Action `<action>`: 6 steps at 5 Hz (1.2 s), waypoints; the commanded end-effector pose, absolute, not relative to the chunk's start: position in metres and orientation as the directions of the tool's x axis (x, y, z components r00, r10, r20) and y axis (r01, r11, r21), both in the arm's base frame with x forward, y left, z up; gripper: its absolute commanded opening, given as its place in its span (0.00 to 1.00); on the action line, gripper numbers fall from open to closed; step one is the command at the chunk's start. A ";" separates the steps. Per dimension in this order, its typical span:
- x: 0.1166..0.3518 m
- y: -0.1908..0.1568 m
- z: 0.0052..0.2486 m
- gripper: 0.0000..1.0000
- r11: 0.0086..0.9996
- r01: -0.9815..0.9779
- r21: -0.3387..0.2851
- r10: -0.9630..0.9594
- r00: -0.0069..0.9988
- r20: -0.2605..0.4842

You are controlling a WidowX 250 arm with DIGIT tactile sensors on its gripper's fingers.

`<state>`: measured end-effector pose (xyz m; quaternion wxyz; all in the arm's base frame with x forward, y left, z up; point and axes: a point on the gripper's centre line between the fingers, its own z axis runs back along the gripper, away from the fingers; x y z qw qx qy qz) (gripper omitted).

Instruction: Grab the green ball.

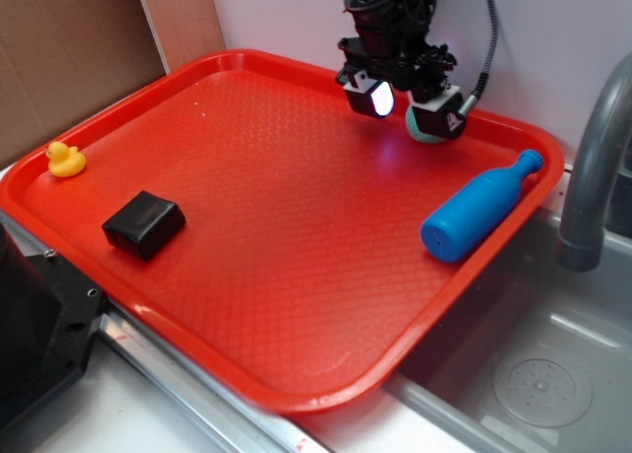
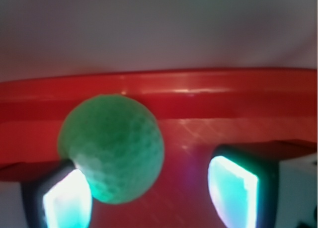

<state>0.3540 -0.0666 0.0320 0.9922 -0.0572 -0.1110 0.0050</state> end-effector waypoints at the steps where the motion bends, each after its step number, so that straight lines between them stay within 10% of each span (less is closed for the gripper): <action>1: 0.370 -0.073 0.044 0.96 0.992 0.056 -0.115 -0.021 0.959 0.283; 2: 0.366 -0.076 0.044 0.00 0.993 0.052 -0.105 -0.021 0.960 0.280; 4: 0.353 -0.069 0.065 0.00 0.993 0.070 -0.092 -0.037 0.947 0.319; 6: 0.281 -0.015 0.146 0.00 0.999 -0.019 -0.048 0.032 0.955 0.295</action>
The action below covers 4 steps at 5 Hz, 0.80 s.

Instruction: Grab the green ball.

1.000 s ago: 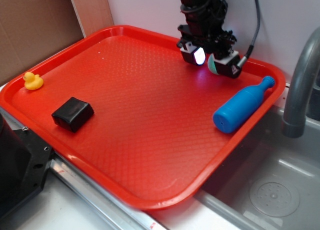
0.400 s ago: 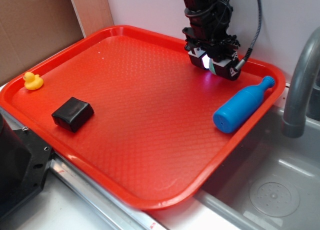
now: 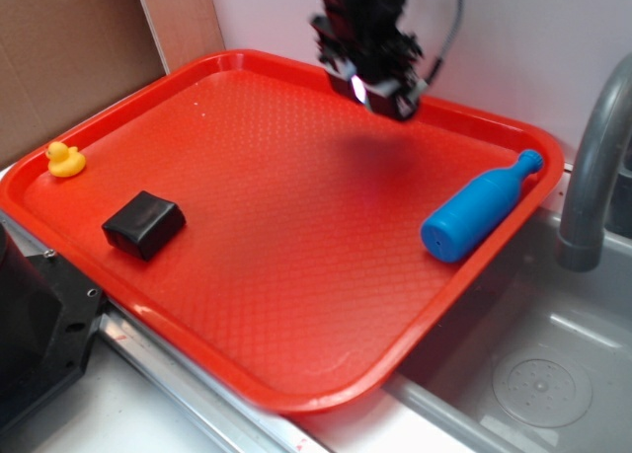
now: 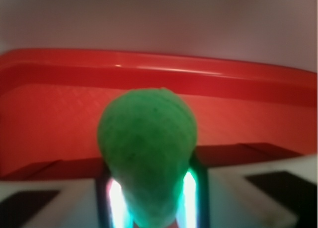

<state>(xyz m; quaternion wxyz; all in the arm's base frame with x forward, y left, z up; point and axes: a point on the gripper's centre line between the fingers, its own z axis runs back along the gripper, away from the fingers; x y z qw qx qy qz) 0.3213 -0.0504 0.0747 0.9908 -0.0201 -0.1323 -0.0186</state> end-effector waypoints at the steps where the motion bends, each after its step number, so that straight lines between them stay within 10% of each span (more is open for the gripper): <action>1: 0.237 0.002 0.181 0.00 0.990 -0.140 0.017 0.134 0.974 0.185; 2: 0.188 0.025 0.208 0.00 0.973 -0.229 -0.007 0.226 0.955 0.190; 4: 0.174 0.024 0.232 0.00 0.976 -0.217 -0.023 0.218 0.963 0.161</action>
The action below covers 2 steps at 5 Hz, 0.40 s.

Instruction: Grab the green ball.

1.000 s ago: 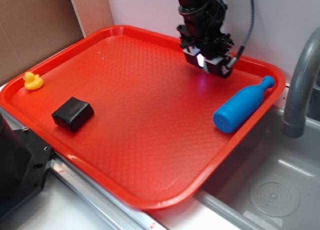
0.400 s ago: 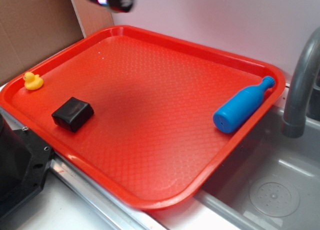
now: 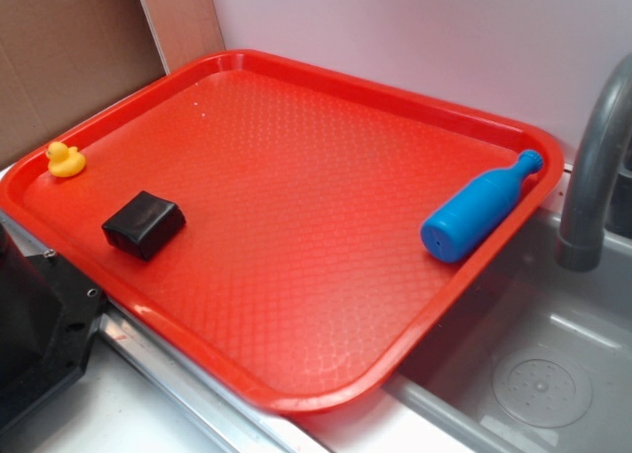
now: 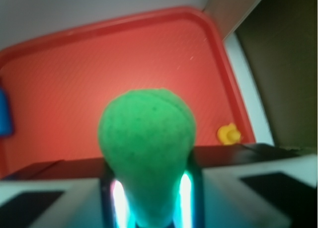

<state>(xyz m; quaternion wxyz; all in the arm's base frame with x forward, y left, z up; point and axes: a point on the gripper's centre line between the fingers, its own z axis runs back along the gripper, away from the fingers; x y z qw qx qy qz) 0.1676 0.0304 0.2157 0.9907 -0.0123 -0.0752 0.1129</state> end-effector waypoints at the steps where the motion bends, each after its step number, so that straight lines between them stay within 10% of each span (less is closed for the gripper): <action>1: 0.177 0.022 0.224 0.00 0.974 -0.228 0.006 0.224 0.962 0.157; 2: 0.180 0.020 0.212 0.00 0.969 -0.244 0.029 0.238 0.961 0.140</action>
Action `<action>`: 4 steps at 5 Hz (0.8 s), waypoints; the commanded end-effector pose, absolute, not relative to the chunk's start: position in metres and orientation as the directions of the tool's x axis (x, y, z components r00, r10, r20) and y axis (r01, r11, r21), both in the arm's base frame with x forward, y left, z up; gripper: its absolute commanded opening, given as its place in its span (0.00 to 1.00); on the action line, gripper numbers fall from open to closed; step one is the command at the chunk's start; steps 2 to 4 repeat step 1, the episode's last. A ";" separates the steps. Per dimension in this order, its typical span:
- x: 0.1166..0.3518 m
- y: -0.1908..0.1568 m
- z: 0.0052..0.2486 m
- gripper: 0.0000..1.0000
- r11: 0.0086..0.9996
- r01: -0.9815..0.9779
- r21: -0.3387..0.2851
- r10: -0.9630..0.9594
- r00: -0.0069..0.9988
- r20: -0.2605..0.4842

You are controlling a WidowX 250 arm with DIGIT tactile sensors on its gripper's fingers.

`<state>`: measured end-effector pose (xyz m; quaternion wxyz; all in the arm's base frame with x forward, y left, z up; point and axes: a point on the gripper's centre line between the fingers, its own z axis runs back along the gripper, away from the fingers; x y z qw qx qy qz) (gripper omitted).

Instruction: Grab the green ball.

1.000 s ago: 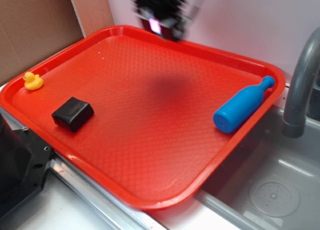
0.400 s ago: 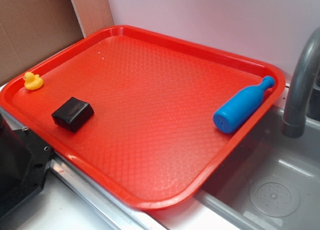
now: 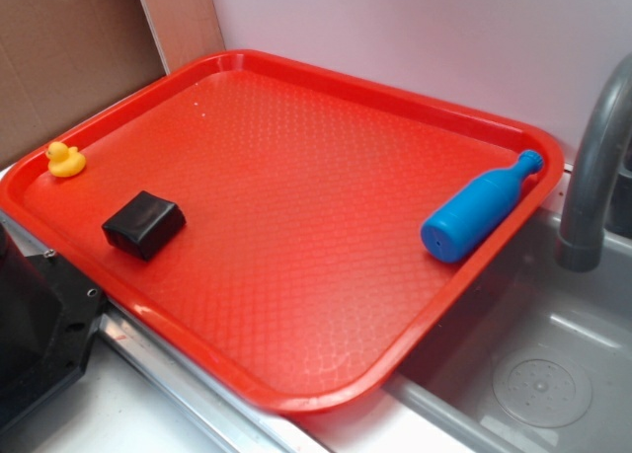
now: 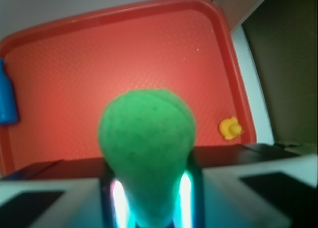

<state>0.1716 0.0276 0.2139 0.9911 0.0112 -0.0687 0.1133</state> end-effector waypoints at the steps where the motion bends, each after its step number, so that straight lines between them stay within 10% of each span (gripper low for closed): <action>1: 0.171 -0.001 0.182 0.00 0.972 -0.210 0.102 0.192 0.967 0.166; 4: 0.171 -0.001 0.182 0.00 0.972 -0.210 0.102 0.192 0.967 0.166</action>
